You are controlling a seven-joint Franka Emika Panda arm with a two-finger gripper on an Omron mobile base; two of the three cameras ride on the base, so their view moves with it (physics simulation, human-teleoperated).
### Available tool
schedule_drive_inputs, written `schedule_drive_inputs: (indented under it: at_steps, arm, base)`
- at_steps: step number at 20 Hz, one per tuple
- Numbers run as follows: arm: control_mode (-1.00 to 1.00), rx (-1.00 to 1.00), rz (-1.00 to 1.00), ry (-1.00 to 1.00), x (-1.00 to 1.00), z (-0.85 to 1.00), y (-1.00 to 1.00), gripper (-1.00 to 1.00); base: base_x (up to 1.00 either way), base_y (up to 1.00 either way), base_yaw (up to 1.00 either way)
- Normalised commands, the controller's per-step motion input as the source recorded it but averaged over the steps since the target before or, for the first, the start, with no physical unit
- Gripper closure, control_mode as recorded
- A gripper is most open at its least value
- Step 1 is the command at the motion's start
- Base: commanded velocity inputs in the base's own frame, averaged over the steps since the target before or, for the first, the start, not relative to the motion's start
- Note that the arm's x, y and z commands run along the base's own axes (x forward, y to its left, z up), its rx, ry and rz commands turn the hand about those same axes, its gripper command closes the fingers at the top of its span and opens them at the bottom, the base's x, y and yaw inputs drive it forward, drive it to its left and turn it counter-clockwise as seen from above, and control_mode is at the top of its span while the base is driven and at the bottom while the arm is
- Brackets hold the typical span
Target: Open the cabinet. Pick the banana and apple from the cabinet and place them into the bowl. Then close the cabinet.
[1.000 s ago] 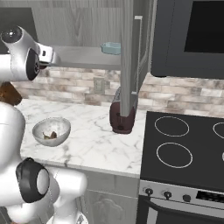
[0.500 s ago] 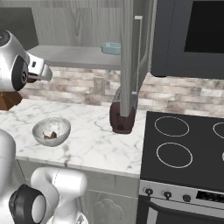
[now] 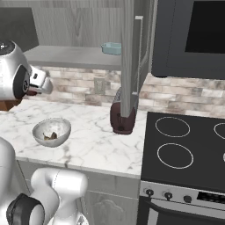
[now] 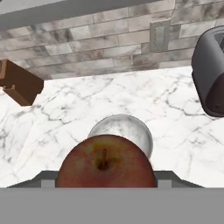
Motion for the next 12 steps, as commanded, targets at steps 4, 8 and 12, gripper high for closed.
schedule_drive_inputs:
  at_steps: [4,8,12]
  arm:
    - [-1.00,0.00,-0.01,0.05,0.00,-0.63,0.00,1.00]
    - [-1.00,0.00,0.00,0.05,0.00,-0.62,0.00,1.00]
    - [-1.00,0.00,0.00,0.03,0.00,-0.57,0.00,1.00]
  base:
    - [0.00,0.00,0.00]
    - [0.00,0.00,0.00]
    - [0.00,0.00,0.00]
